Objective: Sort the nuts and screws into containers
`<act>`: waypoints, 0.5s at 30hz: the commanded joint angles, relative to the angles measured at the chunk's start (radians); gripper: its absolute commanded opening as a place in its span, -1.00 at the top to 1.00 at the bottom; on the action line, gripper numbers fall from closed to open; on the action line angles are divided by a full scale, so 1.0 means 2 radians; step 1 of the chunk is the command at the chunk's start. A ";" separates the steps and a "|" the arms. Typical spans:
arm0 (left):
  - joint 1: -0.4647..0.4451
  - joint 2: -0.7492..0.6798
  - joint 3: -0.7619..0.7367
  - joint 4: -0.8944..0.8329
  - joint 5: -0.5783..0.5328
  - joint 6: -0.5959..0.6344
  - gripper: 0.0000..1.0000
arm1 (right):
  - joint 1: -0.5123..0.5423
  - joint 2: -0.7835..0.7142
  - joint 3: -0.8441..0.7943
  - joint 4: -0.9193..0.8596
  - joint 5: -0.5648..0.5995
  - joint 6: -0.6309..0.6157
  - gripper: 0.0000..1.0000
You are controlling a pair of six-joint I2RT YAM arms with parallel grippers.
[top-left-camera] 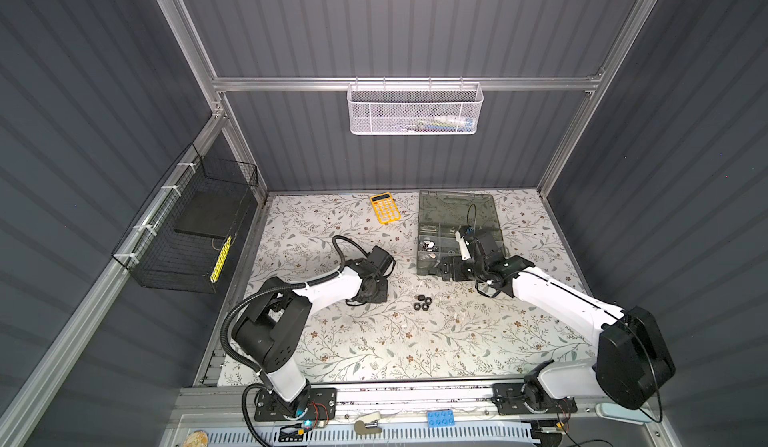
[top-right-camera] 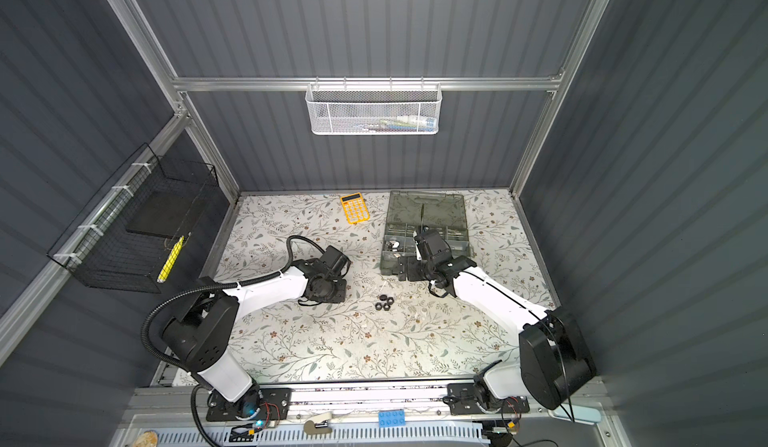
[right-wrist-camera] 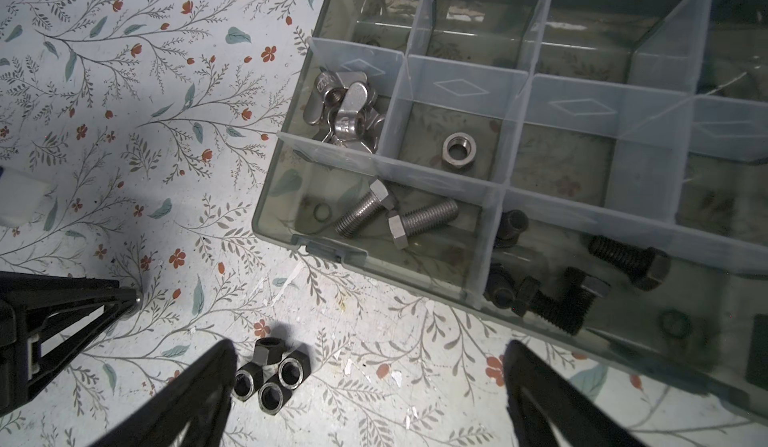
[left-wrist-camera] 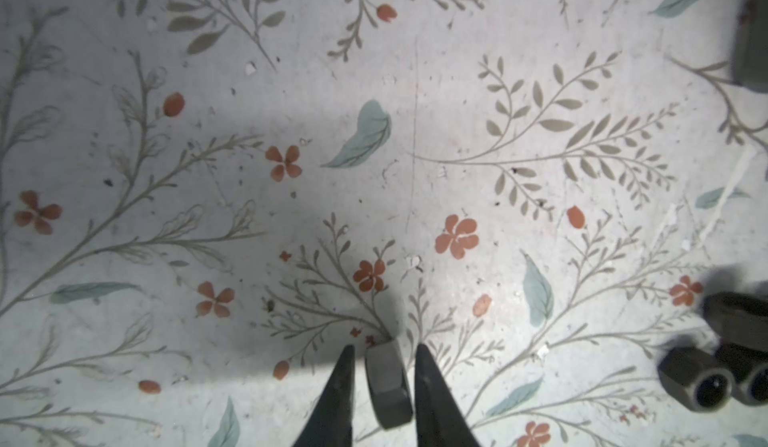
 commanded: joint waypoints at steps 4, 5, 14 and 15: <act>-0.009 0.027 0.025 -0.027 -0.007 0.012 0.69 | 0.002 -0.020 -0.009 0.013 0.005 0.009 -0.98; -0.010 0.028 0.028 -0.029 -0.005 0.013 0.73 | 0.003 -0.022 -0.008 0.010 0.004 0.010 -0.98; -0.010 0.028 0.098 -0.017 0.056 0.025 1.00 | -0.009 -0.052 -0.003 -0.006 -0.005 0.032 -0.98; -0.010 0.033 0.112 -0.018 0.060 0.027 1.00 | -0.012 -0.055 -0.003 -0.007 -0.007 0.035 -0.98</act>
